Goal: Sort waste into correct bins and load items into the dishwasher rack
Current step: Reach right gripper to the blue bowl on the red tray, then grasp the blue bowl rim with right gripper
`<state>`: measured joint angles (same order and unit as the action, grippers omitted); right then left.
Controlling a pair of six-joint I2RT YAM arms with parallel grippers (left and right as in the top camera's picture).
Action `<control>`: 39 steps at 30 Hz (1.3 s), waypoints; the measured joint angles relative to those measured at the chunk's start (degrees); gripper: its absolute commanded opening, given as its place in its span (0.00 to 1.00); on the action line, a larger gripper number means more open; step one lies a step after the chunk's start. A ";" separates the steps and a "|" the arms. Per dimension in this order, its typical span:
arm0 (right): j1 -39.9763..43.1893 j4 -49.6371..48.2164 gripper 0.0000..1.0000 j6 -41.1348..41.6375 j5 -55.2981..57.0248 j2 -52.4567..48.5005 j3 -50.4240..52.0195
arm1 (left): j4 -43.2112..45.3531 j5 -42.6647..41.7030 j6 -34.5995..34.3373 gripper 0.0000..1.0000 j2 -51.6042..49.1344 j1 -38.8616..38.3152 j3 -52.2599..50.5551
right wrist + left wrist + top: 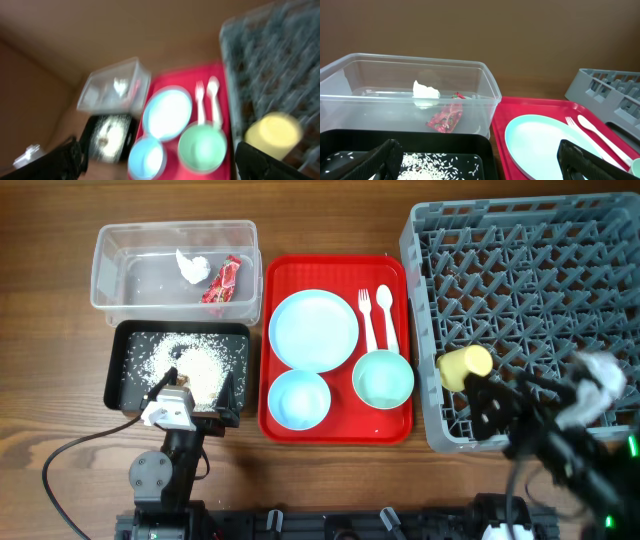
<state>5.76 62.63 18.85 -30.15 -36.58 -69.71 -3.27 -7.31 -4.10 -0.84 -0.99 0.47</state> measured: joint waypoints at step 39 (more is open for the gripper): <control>-47.52 -19.76 0.43 -3.82 21.75 -64.92 0.28 | 0.00 0.00 0.00 1.00 0.02 0.00 0.02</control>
<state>-41.76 42.87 15.03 -8.40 -101.49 -69.43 -3.27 -7.31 -4.10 -0.82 -0.99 0.49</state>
